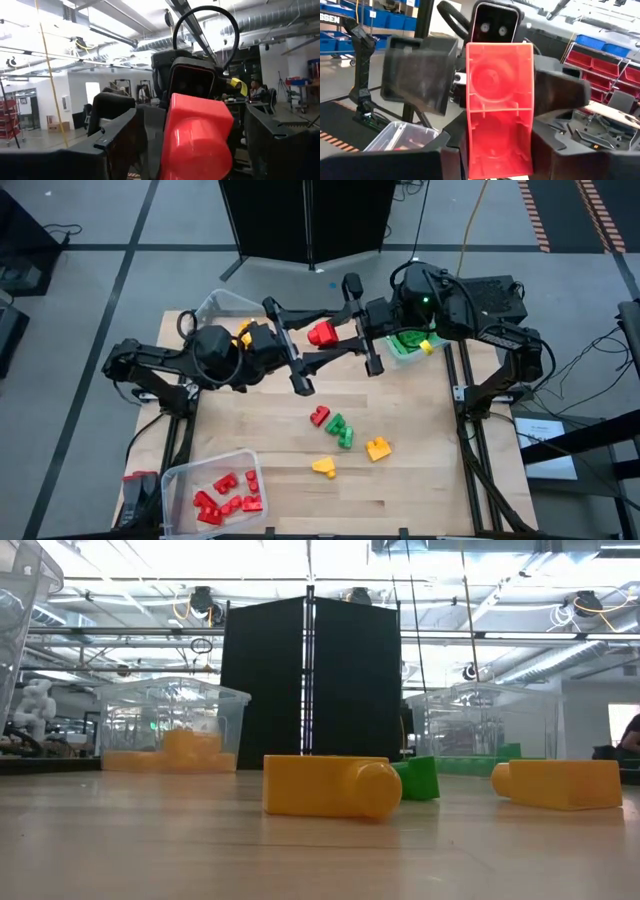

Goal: Sort blocks
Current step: Put the red game piece into the bottom transparent bin

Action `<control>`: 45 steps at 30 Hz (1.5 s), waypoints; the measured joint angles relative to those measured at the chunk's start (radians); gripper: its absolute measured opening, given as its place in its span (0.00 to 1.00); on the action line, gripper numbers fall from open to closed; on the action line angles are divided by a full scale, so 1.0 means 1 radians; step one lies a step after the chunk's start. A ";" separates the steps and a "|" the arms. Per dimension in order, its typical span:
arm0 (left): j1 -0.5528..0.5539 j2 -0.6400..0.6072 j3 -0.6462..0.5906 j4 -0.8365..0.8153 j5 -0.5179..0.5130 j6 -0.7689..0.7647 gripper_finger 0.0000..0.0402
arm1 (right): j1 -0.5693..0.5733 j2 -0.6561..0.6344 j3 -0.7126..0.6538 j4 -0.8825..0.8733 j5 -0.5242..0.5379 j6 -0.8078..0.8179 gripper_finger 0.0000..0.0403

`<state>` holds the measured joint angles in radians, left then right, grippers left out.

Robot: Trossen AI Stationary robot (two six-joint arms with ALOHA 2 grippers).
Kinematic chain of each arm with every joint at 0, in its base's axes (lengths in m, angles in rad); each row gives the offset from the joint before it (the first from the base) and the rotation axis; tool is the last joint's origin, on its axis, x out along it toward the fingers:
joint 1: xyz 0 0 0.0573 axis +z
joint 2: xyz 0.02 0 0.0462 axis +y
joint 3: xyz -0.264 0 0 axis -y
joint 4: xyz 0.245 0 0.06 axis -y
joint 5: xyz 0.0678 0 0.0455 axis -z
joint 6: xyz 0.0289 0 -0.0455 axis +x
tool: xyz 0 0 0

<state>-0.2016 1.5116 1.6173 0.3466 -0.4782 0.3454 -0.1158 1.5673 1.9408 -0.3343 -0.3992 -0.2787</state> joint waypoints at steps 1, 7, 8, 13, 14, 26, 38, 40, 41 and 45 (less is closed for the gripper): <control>0.000 0.000 0.000 0.004 0.000 0.000 0.62 | 0.000 0.000 0.000 -0.001 0.000 0.000 0.28; -0.001 0.000 0.000 0.014 0.000 0.000 0.62 | 0.000 0.004 0.000 0.001 0.000 -0.002 0.28; -0.001 0.000 0.000 0.014 0.000 0.001 0.62 | 0.000 0.005 0.000 0.003 0.000 -0.002 0.28; -0.001 0.000 0.000 0.014 0.000 0.001 0.62 | 0.000 0.003 0.000 0.010 0.000 0.002 0.28; -0.001 0.000 0.000 0.014 0.000 0.000 0.62 | 0.000 0.003 0.000 0.009 0.000 0.001 0.28; -0.003 0.000 0.000 0.010 -0.010 0.012 0.20 | -0.002 0.003 0.000 -0.006 -0.001 -0.001 0.28; -0.018 -0.003 0.000 -0.003 -0.106 0.039 0.10 | -0.003 0.002 0.001 -0.053 0.017 0.008 0.34; -0.036 -0.004 -0.001 -0.003 -0.124 0.052 0.10 | -0.002 0.002 0.001 -0.113 0.001 0.001 0.46; -0.046 -0.008 -0.001 -0.003 -0.145 0.055 0.10 | -0.002 0.001 0.001 -0.143 -0.001 0.001 0.53; -0.094 -0.058 0.001 -0.119 -0.244 0.052 0.10 | -0.003 0.000 0.001 -0.289 0.000 -0.012 0.70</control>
<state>-0.2959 1.4534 1.6181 0.2276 -0.7218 0.3973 -0.1184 1.5673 1.9415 -0.6237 -0.3988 -0.2910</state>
